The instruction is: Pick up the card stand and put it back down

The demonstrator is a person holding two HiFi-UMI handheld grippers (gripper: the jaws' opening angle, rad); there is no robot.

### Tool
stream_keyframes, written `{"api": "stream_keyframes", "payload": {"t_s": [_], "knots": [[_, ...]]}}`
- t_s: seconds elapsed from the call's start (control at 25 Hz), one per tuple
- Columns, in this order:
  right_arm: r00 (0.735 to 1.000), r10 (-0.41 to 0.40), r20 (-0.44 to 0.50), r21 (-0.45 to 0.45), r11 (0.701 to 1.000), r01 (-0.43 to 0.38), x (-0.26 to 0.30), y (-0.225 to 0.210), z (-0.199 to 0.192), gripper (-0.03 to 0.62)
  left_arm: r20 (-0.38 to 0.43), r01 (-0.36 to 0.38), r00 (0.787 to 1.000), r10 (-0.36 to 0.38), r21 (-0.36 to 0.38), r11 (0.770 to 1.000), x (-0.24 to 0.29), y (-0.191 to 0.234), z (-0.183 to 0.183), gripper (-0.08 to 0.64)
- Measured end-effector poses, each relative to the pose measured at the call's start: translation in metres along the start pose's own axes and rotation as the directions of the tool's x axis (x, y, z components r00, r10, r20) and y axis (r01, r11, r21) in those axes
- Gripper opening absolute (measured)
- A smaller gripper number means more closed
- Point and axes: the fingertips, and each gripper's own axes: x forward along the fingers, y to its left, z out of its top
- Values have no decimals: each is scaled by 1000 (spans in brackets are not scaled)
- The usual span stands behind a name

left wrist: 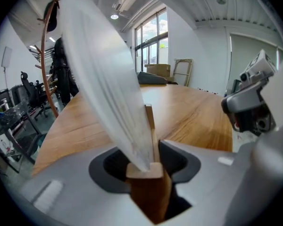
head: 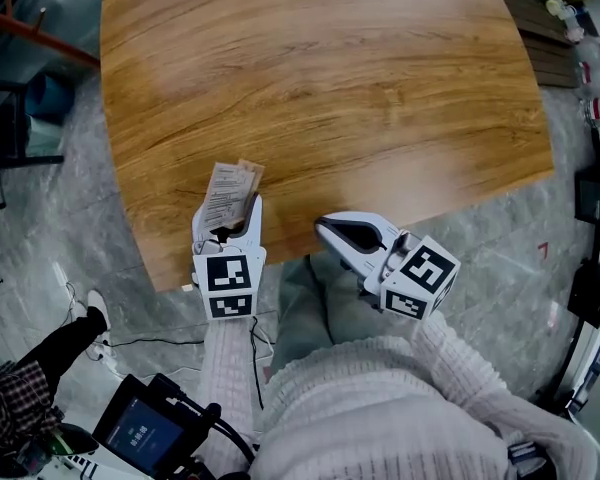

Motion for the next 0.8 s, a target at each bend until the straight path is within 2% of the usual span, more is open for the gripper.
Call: {"api": "stream_keyframes", "payload": {"t_s": [0.12,0.32,0.52,0.8], "knots": [[1000,-1,4,-10,1000,1,-2,1,1,0,17,8,1000,-8,-40,999,-4,1,3,190],[1000,3,12,-38,999,-2,-6,7,10,0,35,8,999,-9,19,1000,-15,-5,18,190],[998,30,46,-85,996,-26,-14,25,33,0,80,23,997,-23,9,1000,-42,-12,49,190],[992,71,102,-196,979,-50,-19,51,76,0,159,42,986,-41,-4,999,-90,-15,94,190]]}}
